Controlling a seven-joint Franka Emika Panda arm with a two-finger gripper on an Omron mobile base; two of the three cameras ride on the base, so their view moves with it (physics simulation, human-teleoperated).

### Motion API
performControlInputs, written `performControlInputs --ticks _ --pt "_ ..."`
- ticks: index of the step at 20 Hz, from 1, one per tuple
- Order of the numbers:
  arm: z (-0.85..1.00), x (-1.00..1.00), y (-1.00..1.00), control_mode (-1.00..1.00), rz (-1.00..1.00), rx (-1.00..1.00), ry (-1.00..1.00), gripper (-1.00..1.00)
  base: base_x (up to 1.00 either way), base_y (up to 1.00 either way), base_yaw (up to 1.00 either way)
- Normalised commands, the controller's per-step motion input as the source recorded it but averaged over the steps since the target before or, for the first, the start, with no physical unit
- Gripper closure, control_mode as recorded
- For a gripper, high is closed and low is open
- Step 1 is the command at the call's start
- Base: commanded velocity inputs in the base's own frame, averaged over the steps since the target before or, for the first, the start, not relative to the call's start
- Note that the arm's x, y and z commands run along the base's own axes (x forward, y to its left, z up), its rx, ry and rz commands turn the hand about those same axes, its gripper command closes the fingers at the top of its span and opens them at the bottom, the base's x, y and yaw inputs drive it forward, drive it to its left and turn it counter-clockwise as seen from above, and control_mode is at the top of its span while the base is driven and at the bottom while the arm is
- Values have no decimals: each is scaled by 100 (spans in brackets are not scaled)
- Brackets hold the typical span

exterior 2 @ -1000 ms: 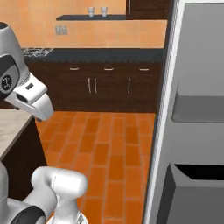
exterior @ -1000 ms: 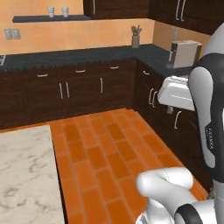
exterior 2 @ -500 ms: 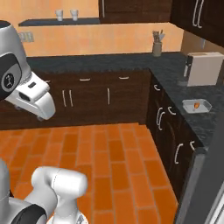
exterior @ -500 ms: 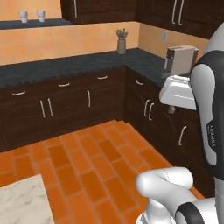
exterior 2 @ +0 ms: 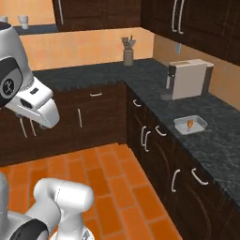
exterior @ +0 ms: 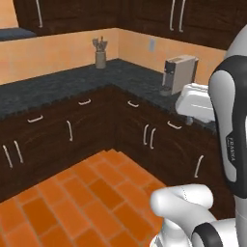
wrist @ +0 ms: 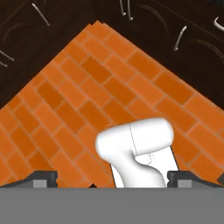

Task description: Take the meat container that has the chicken drumstick and place it on the second highest rack of the freezer. Then take the vegetable container that has the mushroom and onion and place it on the highest rack of the freezer.

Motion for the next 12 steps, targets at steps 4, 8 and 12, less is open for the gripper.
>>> performControlInputs --ticks 4,8,12 --pt "0 0 0 100 0 0 0 -100 100 0 -42" --pt "0 0 0 100 0 0 0 -100 95 0 -47" --pt "0 0 0 100 0 0 0 -100 74 0 -56"
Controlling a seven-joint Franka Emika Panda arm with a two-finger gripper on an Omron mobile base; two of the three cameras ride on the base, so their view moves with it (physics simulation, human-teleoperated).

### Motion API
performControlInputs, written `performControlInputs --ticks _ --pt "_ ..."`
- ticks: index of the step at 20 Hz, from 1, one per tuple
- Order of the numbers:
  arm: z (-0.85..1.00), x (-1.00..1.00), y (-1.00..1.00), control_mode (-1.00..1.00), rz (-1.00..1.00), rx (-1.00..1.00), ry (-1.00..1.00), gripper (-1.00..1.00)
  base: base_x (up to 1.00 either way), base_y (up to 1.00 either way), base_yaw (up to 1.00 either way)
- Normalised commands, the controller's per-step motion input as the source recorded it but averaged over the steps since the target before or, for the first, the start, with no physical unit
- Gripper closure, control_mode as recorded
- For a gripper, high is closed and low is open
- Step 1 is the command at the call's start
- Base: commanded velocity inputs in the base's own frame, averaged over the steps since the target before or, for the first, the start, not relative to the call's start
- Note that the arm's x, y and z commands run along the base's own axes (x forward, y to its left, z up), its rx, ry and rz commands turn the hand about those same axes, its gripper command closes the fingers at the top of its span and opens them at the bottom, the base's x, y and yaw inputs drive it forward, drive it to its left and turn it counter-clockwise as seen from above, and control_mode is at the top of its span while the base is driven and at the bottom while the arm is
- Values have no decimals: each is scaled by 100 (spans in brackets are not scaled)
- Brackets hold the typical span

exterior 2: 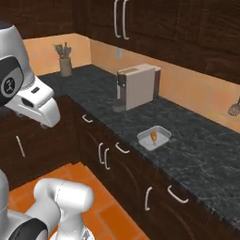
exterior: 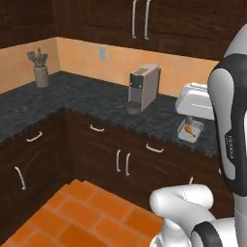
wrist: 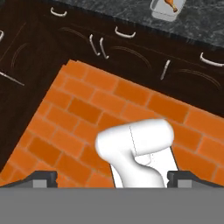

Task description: Take the meat container that has the chicken drumstick and place it on the second highest rack of the freezer. Then take the vegetable container that has the mushroom and onion and place it on the highest rack of the freezer.

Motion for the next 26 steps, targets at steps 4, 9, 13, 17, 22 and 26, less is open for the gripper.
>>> performControlInputs --ticks 4,9,13,17,22,26 --pt "0 0 0 100 0 0 0 -100 58 6 -63" --pt "0 0 0 100 0 0 0 -100 46 13 -62" --pt "0 0 0 100 0 0 0 -100 34 16 -59" --pt "0 0 0 100 0 0 0 -100 31 10 -53" --pt "0 0 0 100 0 0 0 -100 55 30 -40" --pt "0 0 0 100 0 0 0 -100 74 69 -26"
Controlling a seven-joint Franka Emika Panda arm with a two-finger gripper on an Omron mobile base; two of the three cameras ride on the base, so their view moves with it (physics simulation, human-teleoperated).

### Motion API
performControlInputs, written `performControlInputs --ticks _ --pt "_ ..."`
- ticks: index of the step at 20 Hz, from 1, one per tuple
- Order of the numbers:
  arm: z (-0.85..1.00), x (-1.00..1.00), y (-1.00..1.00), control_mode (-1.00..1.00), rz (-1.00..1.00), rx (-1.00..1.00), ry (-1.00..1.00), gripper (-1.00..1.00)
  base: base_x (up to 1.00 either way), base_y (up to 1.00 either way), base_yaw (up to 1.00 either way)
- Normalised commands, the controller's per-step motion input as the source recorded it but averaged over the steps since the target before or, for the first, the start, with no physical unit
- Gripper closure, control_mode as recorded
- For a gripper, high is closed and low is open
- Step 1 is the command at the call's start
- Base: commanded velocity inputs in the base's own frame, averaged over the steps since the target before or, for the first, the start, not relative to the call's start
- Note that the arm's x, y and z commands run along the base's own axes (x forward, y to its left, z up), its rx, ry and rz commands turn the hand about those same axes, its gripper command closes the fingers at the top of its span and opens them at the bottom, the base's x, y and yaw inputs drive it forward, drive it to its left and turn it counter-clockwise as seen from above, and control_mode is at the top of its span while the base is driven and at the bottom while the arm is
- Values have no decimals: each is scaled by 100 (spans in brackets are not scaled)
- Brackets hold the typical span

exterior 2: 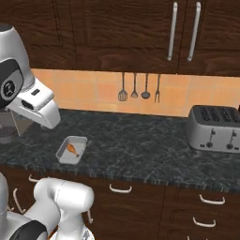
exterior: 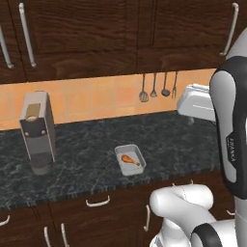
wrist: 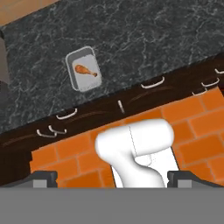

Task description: Take the meat container that has the chicken drumstick and place it on the second highest rack of the freezer. Then take the vegetable container that has the mushroom and onion and place it on the highest rack of the freezer.

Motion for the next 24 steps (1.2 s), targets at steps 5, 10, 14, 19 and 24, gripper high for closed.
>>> performControlInputs --ticks 5,10,14,19,24 --pt "0 0 0 100 0 0 0 -100 11 67 -25" --pt "-48 19 -14 -100 -25 0 2 -100 0 3 -5" --pt "-99 51 -27 -100 -25 5 16 -100 0 0 0" --pt "-100 22 10 -100 -15 2 11 -100 0 0 0" --pt "-93 28 34 -100 -15 0 8 -100 0 0 0"
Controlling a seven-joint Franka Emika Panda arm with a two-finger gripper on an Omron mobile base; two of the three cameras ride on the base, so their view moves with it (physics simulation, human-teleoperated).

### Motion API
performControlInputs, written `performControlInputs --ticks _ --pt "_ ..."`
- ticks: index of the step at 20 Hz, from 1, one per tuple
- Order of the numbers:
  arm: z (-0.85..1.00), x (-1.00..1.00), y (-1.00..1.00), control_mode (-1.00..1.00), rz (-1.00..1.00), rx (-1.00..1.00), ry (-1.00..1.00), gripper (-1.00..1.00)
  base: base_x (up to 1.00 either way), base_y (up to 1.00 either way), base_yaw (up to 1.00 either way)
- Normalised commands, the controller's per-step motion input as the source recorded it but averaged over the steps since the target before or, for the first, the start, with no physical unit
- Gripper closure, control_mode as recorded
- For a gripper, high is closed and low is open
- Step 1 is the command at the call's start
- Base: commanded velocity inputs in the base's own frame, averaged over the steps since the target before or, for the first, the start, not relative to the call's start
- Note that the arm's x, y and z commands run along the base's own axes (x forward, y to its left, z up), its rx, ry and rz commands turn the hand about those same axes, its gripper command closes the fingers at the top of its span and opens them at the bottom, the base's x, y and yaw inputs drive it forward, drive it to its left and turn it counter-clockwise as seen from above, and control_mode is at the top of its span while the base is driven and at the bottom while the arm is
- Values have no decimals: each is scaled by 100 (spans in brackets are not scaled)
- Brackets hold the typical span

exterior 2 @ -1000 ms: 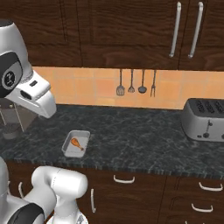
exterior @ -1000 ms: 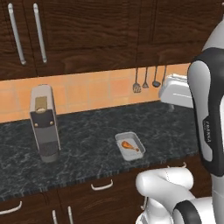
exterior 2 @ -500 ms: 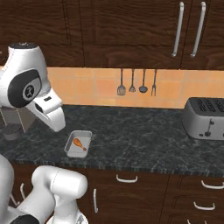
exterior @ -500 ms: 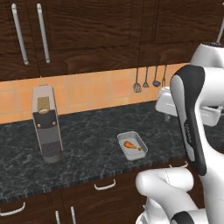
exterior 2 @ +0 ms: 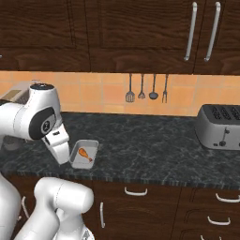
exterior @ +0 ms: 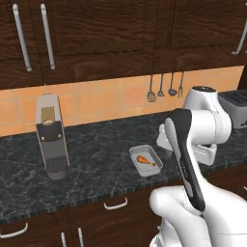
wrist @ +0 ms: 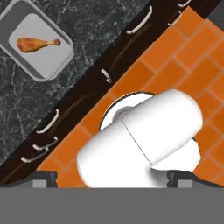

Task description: Take the meat container that has the chicken drumstick and place it on the second highest rack of the freezer. Then take the vegetable container that has the mushroom and onion and place it on the highest rack of the freezer.

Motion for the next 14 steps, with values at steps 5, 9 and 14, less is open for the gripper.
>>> performControlInputs --ticks 5,9,14 --pt "-66 46 4 -100 -17 0 6 -100 0 0 0" --pt "-39 36 0 -100 -15 0 0 -100 0 0 0" --pt "-33 48 0 -100 -9 -1 0 -100 0 0 0"
